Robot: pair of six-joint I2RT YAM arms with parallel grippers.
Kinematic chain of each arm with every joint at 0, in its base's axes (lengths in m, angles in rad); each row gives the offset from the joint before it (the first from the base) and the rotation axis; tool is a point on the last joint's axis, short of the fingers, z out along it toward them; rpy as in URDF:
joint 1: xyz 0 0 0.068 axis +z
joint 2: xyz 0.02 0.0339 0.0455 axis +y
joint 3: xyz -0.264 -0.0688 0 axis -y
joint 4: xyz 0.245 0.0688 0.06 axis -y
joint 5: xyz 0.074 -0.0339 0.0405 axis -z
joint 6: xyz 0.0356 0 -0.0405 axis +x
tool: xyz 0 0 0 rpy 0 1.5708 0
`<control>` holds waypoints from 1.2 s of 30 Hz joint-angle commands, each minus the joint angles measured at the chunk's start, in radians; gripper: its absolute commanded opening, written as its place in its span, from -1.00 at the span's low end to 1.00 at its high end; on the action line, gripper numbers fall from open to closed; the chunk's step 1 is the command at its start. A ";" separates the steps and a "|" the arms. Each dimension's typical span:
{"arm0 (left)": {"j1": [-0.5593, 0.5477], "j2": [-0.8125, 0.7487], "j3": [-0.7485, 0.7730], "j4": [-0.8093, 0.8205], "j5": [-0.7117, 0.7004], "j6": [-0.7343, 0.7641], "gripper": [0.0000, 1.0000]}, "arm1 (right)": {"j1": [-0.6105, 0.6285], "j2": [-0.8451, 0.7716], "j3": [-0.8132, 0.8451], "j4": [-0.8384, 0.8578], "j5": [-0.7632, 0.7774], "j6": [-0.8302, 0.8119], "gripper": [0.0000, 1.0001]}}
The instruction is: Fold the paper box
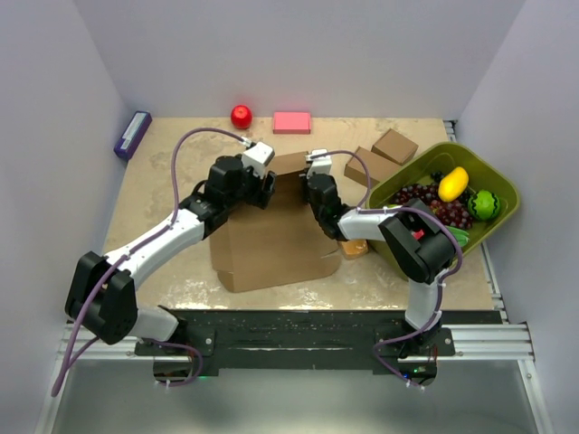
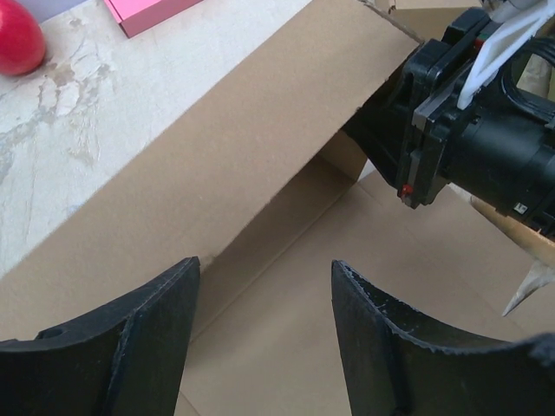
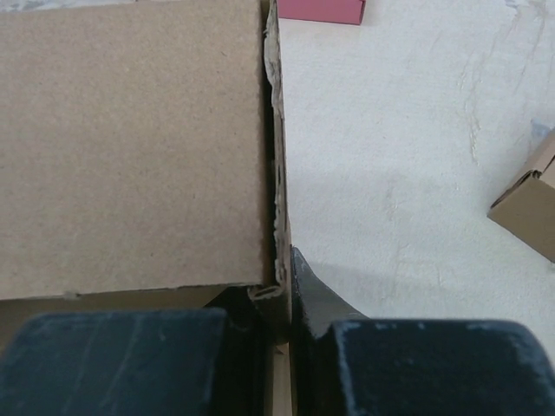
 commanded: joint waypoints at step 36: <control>-0.234 -0.270 -0.216 0.090 -0.356 0.493 0.61 | 0.017 -0.209 0.154 -0.603 -0.272 0.080 -1.00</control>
